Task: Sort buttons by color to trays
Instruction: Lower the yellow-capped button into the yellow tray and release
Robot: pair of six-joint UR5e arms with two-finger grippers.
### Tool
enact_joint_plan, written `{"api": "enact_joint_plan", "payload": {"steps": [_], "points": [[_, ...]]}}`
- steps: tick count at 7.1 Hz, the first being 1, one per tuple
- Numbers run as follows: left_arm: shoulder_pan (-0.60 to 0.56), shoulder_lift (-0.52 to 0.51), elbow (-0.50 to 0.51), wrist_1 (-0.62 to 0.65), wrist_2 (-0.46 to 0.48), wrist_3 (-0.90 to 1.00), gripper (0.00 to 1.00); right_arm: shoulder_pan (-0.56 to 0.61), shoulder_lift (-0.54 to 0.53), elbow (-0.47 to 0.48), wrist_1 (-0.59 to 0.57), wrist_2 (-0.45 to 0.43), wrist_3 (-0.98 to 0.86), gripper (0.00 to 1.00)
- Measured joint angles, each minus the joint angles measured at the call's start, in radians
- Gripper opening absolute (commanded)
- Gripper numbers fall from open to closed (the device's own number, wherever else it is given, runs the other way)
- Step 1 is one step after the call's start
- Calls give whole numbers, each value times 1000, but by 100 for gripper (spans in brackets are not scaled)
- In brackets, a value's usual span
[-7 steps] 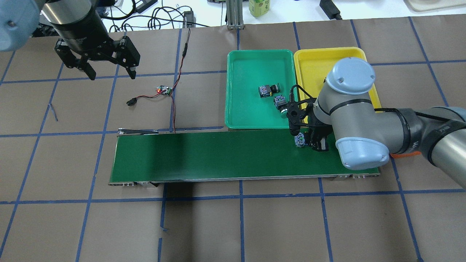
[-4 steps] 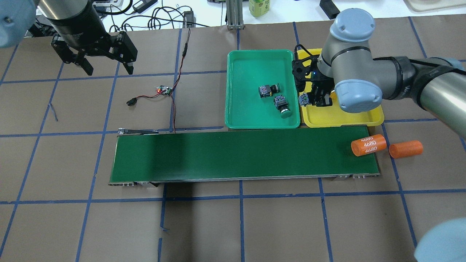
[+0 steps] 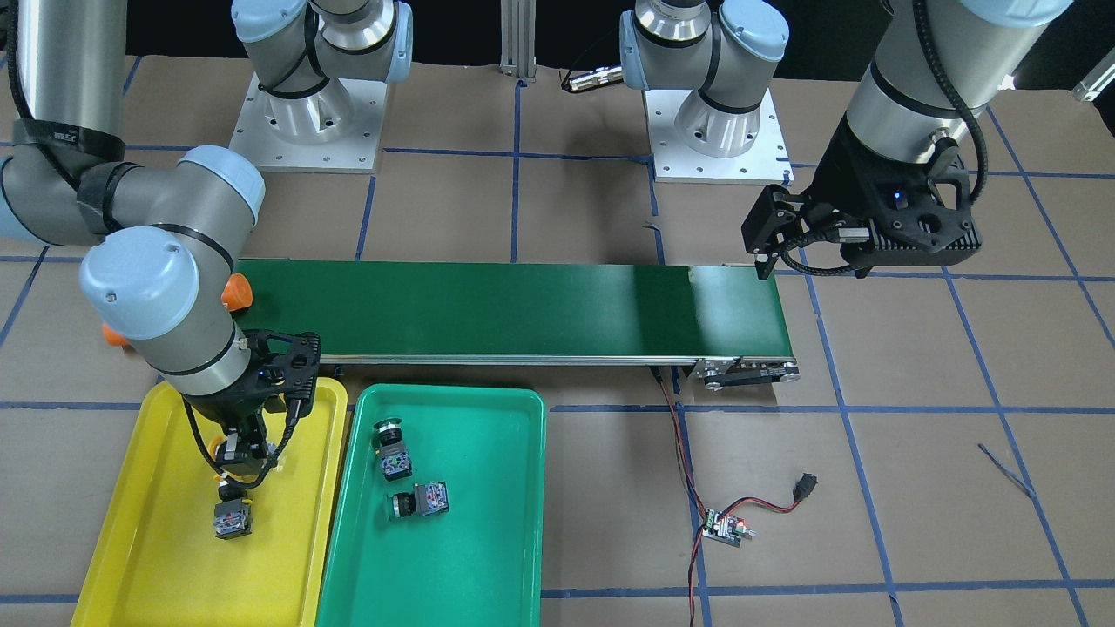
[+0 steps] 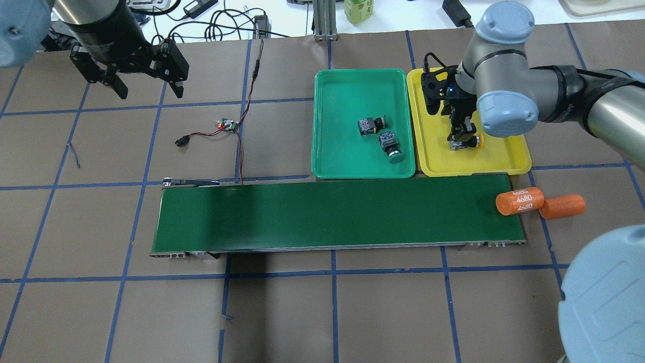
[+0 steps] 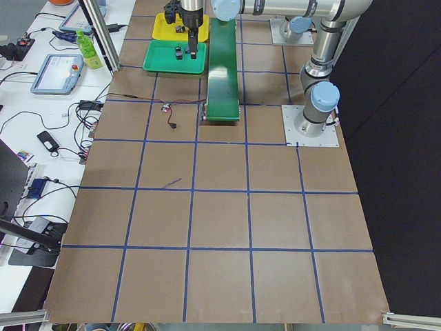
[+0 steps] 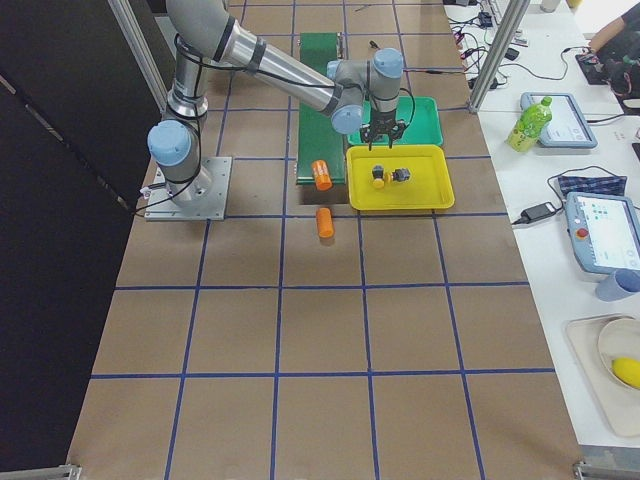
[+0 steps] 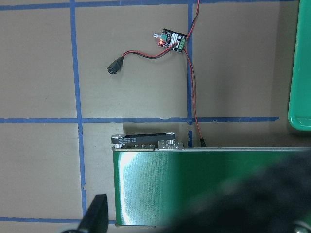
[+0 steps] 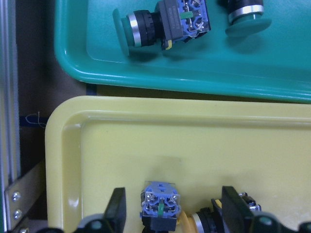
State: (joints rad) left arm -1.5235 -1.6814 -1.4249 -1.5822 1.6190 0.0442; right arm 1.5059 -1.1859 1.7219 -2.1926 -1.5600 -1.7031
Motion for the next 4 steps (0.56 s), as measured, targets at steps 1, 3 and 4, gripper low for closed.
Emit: {"api": "enact_joint_plan", "payload": {"steps": [1,3,4], "points": [[0,1,0,2,0,0,100,1,-24,-20,48,0,2,84],[-1,6,-6,3,0,1,100,16,-116,-111,277,-7,18,88],[-1,7,-9,3,0,1,100,32,-187,-163,427,-10,46,91]]}}
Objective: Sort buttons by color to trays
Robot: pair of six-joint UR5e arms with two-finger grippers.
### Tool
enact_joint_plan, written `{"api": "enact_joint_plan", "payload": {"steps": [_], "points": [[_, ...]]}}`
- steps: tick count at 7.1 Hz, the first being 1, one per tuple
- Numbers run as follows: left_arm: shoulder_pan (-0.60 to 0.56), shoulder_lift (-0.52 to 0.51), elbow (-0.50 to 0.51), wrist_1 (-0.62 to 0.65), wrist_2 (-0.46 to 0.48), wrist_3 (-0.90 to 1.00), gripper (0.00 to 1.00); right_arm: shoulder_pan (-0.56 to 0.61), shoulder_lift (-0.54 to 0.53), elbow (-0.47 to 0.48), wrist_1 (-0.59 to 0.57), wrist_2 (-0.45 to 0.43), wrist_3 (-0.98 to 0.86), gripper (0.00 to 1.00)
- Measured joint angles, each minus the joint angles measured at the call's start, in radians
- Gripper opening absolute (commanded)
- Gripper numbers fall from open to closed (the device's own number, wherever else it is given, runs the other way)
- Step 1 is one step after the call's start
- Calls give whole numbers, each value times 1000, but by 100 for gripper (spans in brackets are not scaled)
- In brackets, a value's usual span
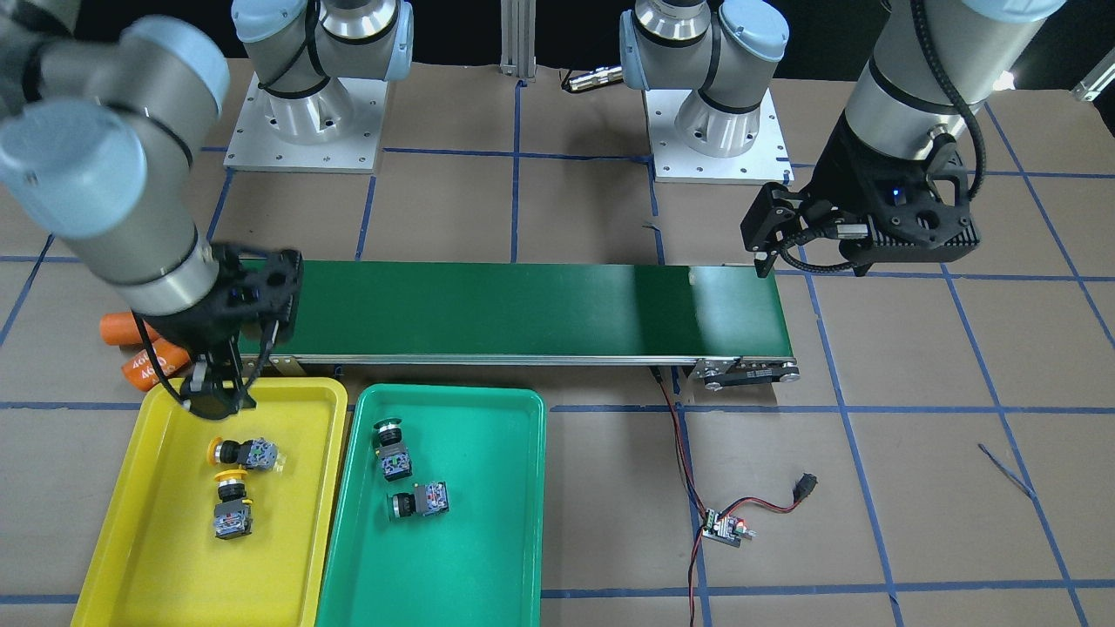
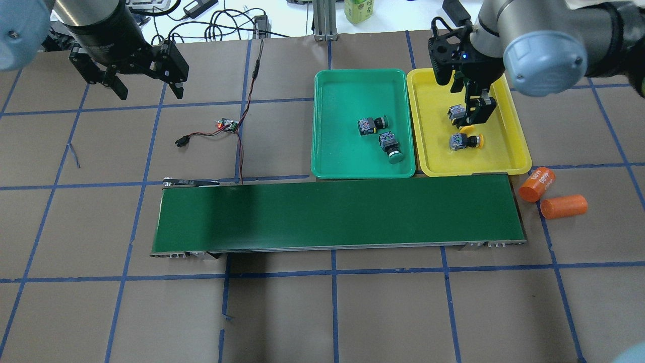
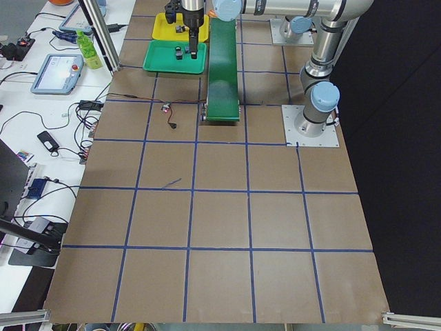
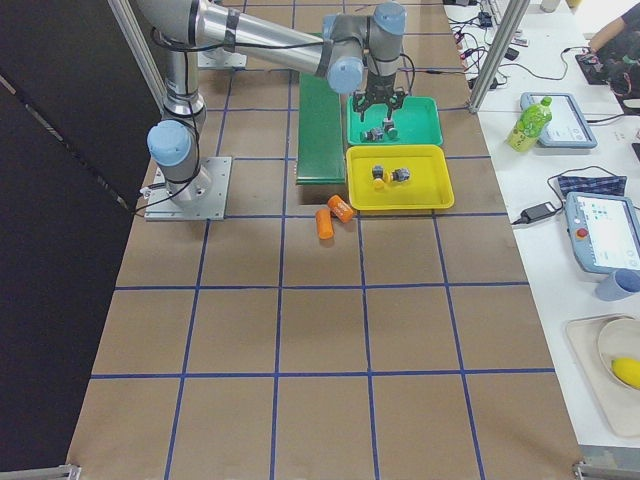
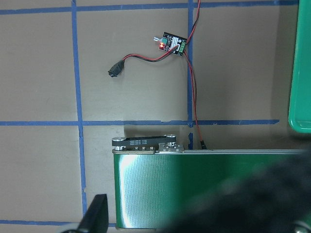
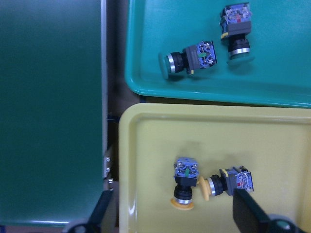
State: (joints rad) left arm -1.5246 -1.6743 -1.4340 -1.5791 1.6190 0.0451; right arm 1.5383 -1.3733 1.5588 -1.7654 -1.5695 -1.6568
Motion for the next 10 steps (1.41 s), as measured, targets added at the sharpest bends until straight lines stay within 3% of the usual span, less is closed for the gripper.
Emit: {"api": "enact_joint_plan", "payload": {"steps": [2,3,6,10], "points": [[0,1,-1,-1,1,0,100,35,-145,-41,229,-2,103,95],[-1,2,-2,-1,0,0,100,46,-192,-34,283,2,199,97],[-2,11,7,-3,-18,-4,100,50,-221,5,295,36,595,100],[2,47,-15,-10,-55,-10,100,43,-222,8,180,42,1376,100]]}}
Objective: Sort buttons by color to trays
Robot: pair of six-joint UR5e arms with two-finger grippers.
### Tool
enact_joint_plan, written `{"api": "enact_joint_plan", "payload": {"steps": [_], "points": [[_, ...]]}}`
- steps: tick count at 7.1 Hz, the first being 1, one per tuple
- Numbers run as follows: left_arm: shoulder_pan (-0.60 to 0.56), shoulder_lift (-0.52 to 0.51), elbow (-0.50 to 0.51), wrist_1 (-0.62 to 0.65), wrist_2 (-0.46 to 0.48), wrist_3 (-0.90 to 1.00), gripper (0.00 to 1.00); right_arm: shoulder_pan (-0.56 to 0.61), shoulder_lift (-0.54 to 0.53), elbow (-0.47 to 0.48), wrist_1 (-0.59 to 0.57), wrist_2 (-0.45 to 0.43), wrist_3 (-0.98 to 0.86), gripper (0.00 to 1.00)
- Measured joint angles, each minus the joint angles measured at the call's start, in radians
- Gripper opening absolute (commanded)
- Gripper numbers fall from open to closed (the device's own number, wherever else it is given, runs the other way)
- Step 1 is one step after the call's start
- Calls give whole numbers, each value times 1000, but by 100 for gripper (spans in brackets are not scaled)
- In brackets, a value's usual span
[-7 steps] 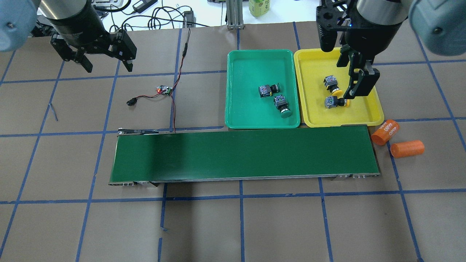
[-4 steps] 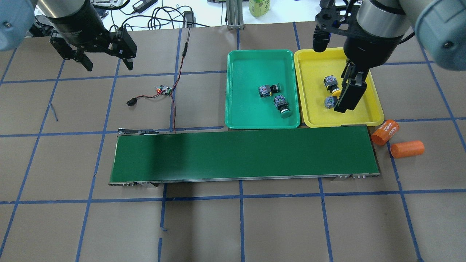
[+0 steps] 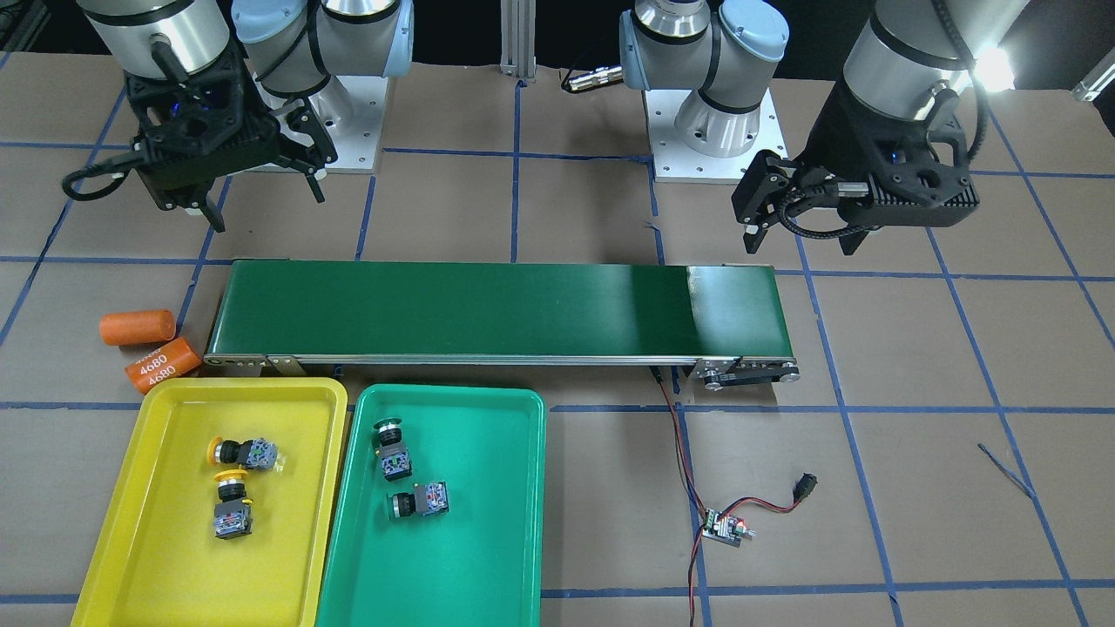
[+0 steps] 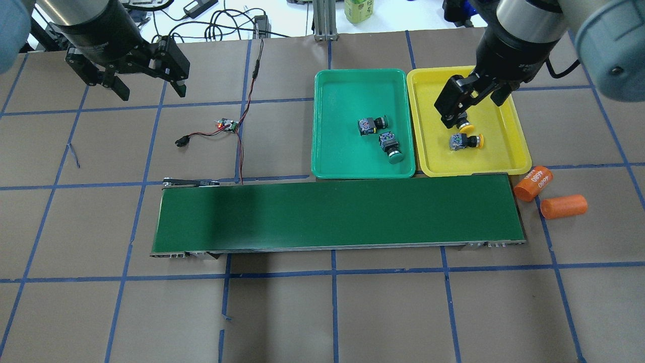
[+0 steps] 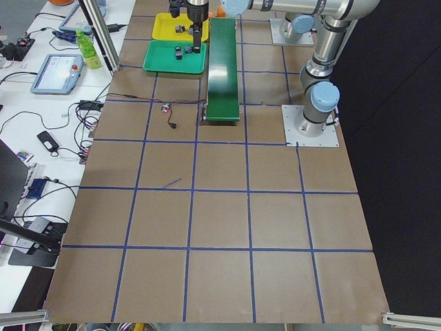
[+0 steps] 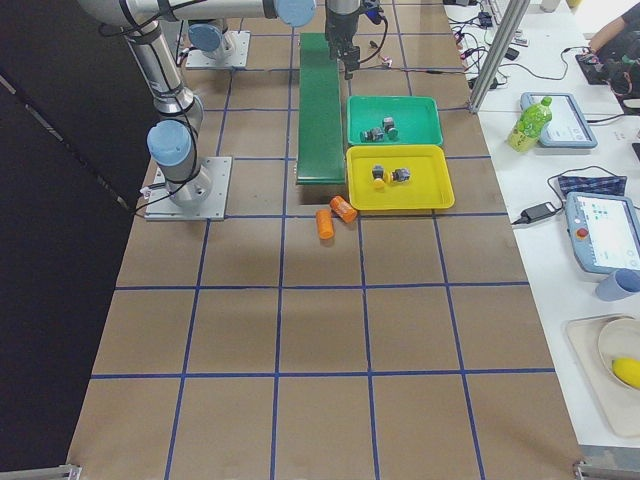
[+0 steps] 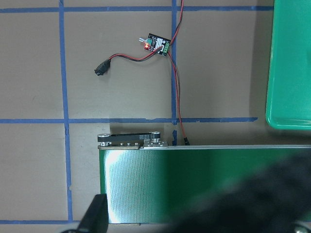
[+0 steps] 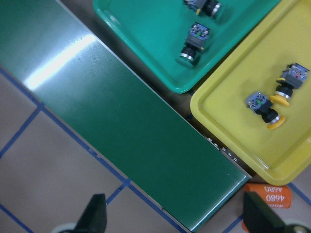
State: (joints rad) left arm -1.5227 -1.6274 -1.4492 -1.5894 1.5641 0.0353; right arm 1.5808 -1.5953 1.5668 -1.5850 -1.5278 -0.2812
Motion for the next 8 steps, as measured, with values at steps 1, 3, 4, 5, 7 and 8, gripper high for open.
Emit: {"api": "enact_joint_plan", "payload": {"steps": [1,3,4,5,7,8], "points": [[0,1,-3,-3,-1,-3,100,0,0,1,-25,-3,149,100],[0,1,-6,-4,0,-6,100,-1,0,0,-64,-9,274,100],[1,1,-6,-4,2,-9,100,-1,0,0,-72,-13,290,100],[1,1,-6,-3,2,-13,100,-1,0,0,-74,-33,298,100],[1,-1,-7,-3,1,-27,100,-1,0,1,-65,-75,322,100],[1,-1,-8,-3,-1,-32,100,-1,-1,2,-57,-79,328,100]]}}
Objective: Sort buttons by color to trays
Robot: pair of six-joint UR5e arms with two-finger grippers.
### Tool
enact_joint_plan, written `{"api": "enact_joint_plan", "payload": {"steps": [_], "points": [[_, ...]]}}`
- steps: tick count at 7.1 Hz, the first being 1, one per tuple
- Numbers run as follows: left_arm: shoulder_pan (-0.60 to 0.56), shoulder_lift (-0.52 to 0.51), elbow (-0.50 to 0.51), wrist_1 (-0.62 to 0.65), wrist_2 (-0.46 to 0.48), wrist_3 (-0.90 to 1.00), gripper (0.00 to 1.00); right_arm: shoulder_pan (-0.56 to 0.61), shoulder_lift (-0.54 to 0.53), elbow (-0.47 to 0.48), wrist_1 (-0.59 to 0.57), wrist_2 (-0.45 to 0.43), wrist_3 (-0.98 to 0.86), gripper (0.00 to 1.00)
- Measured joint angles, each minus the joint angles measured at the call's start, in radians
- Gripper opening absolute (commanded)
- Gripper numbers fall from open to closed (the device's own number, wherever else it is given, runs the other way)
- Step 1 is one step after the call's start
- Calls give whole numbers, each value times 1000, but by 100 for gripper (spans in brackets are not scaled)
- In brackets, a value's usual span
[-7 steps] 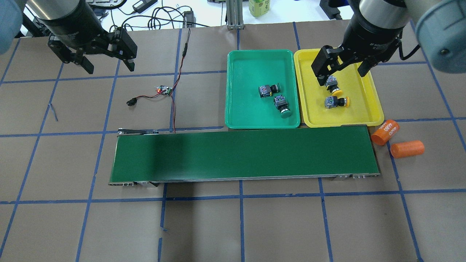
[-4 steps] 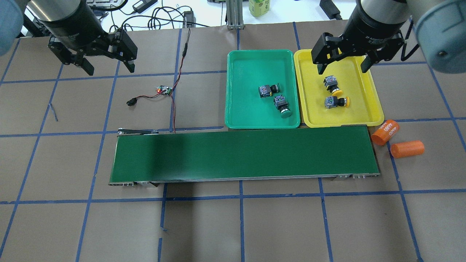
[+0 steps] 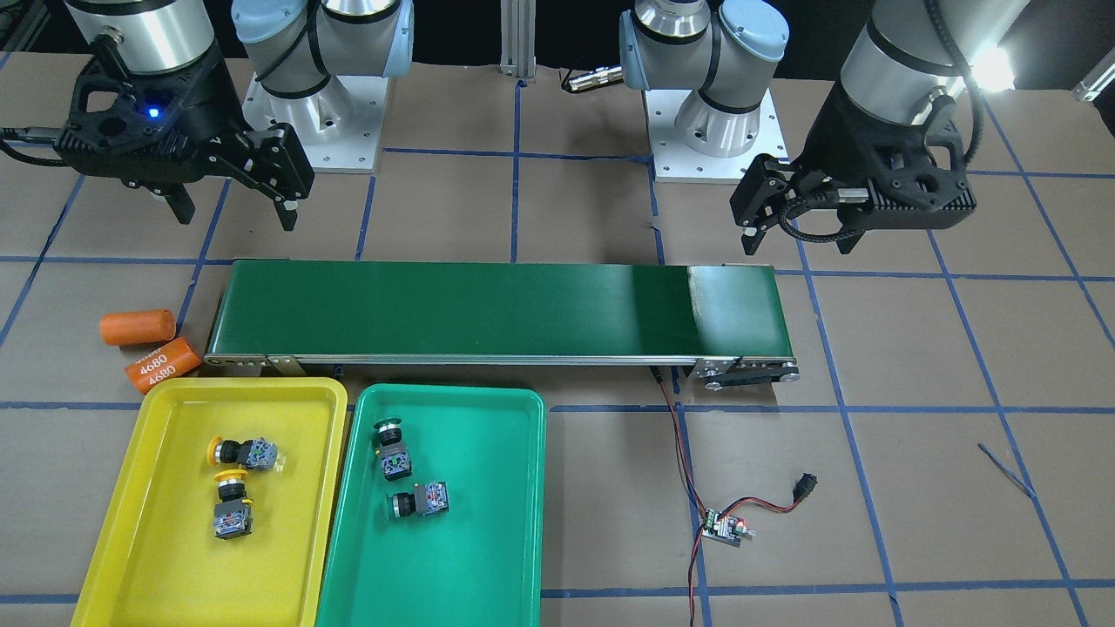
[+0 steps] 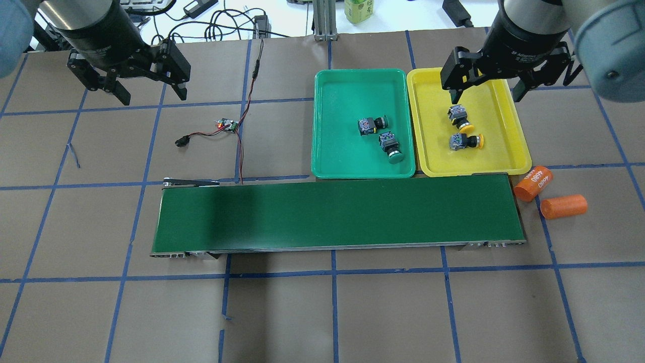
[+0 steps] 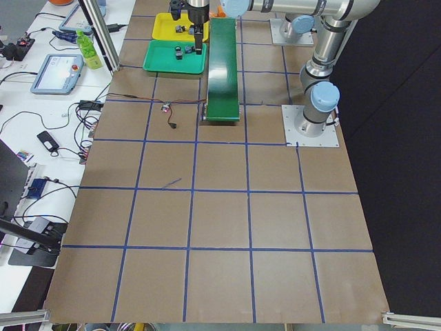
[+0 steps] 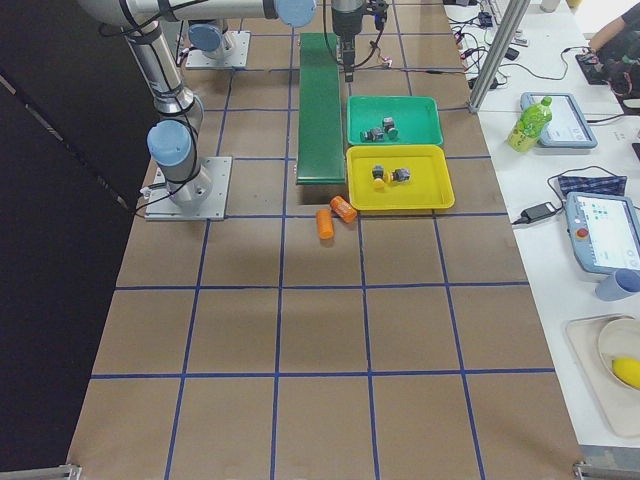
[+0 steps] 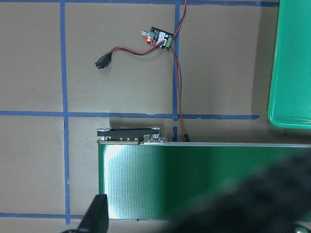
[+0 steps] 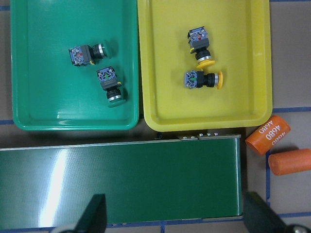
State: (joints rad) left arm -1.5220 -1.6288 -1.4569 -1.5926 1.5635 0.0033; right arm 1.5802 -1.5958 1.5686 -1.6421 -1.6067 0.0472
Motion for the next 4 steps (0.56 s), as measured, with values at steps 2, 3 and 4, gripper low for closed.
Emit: {"api": "enact_joint_plan", "payload": {"steps": [2,3,4], "points": [[0,-1,-5,1,-1,-1,100,1,0,2,12,-1,3,100],[0,-2,-6,1,-1,0,100,1,0,2,14,0,2,100],[0,-3,-7,1,-1,0,100,1,-1,2,15,1,2,100]]}}
